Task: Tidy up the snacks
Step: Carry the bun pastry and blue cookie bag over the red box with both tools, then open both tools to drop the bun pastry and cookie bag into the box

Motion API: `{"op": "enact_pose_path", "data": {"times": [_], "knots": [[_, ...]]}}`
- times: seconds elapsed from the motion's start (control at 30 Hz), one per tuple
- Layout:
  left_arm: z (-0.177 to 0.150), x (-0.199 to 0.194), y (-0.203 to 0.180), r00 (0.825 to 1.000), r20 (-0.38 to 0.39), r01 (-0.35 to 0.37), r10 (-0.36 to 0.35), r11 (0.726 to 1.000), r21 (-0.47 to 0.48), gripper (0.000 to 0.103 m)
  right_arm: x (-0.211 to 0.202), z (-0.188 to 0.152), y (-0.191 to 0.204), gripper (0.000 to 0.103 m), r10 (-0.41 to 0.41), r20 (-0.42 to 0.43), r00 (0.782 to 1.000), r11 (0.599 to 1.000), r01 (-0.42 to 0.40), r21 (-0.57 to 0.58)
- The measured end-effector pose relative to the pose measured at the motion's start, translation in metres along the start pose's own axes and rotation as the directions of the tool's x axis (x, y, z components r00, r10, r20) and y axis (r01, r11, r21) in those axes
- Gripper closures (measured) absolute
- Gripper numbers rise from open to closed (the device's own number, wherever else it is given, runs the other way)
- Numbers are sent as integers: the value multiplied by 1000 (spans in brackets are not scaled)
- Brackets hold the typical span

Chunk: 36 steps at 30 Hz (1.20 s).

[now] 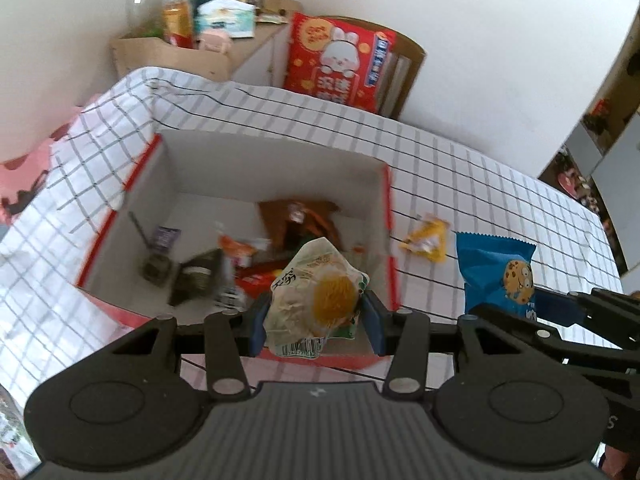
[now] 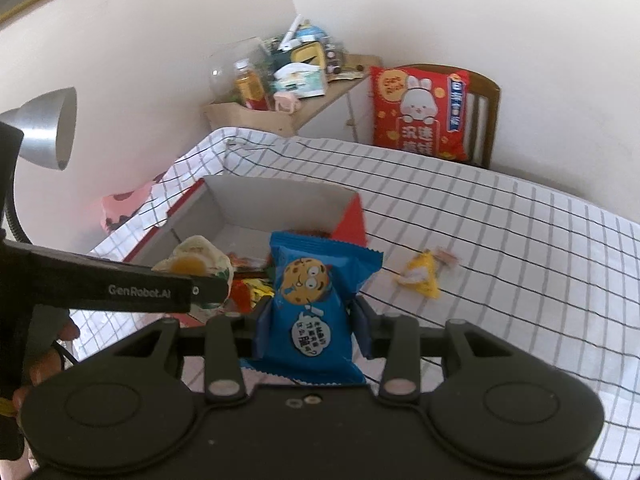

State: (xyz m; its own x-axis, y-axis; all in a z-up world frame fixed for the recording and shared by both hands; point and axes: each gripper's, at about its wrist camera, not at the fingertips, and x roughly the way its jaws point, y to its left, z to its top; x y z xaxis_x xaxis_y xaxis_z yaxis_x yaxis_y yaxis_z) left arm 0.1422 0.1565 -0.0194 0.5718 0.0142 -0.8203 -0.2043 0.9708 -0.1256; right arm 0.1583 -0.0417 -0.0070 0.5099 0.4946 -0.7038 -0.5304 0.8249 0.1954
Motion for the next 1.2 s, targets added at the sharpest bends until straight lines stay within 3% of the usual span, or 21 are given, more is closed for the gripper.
{"op": "enact_pose_path", "data": {"times": [0.3,0.67,0.93,1.2], "knots": [[16,11,60,998,5,-69,70,996,-53,56,42,17,38,63,7,-23,1000,999,-8,-32],[29,54,117,987,-79,-148,141,984,-98,56,109,27,61,63,-53,-107,993,996,46,-72],[29,84,127,982,-115,-160,148,982,-102,56,150,26,62,63,-100,-161,982,992,86,-88],[27,105,123,977,-149,-167,153,982,-84,56,164,22,56,63,-106,-189,976,992,92,-86]]}}
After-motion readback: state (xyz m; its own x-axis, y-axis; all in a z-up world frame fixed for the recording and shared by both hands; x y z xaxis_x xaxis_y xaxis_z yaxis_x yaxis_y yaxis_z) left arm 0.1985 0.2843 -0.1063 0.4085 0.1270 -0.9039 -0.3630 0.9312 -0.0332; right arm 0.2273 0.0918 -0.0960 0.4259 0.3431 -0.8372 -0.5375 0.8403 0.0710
